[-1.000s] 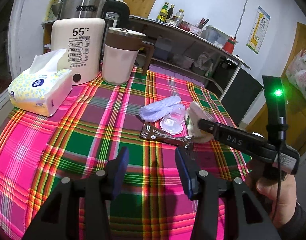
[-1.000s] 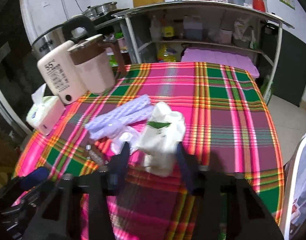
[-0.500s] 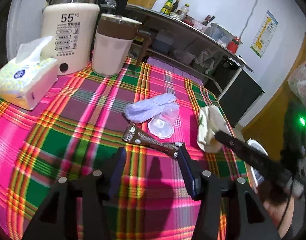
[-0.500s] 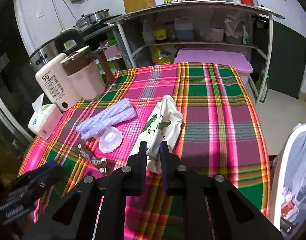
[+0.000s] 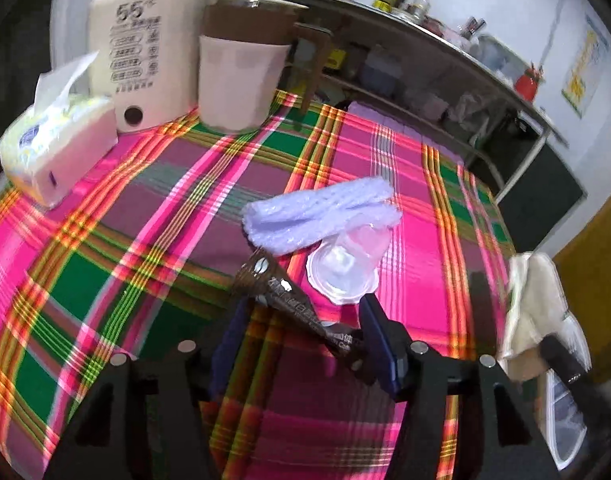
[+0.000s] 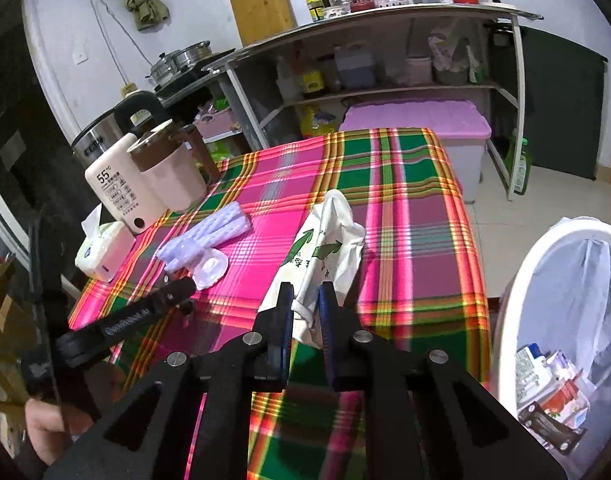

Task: Collect trash
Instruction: 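Grasp the brown coffee stick with the left tool while the right tool holds the bag, then carry the coffee stick with the left tool while the right tool carries the bag over the bin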

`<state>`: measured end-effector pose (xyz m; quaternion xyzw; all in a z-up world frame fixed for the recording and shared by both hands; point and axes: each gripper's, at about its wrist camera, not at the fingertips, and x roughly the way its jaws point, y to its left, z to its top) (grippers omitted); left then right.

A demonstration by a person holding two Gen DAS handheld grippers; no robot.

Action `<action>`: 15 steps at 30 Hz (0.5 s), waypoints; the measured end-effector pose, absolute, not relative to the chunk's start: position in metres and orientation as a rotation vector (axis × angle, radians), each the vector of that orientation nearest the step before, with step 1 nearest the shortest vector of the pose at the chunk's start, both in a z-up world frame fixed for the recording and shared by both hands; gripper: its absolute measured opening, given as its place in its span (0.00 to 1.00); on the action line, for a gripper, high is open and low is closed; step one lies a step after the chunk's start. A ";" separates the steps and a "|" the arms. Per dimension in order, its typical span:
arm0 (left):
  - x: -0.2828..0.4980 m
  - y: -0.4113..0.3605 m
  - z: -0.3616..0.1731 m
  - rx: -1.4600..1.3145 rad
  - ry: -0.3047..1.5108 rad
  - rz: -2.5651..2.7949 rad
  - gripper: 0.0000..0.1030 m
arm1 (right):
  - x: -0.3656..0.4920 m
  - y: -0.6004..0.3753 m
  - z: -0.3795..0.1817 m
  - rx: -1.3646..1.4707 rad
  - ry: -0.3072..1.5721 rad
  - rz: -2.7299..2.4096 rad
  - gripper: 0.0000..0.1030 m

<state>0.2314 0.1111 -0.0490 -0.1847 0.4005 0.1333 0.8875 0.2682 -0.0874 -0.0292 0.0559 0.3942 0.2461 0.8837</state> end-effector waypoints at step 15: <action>0.184 0.103 -0.046 -0.256 0.836 0.145 0.21 | 0.242 -0.111 -0.022 0.116 0.799 0.508 0.13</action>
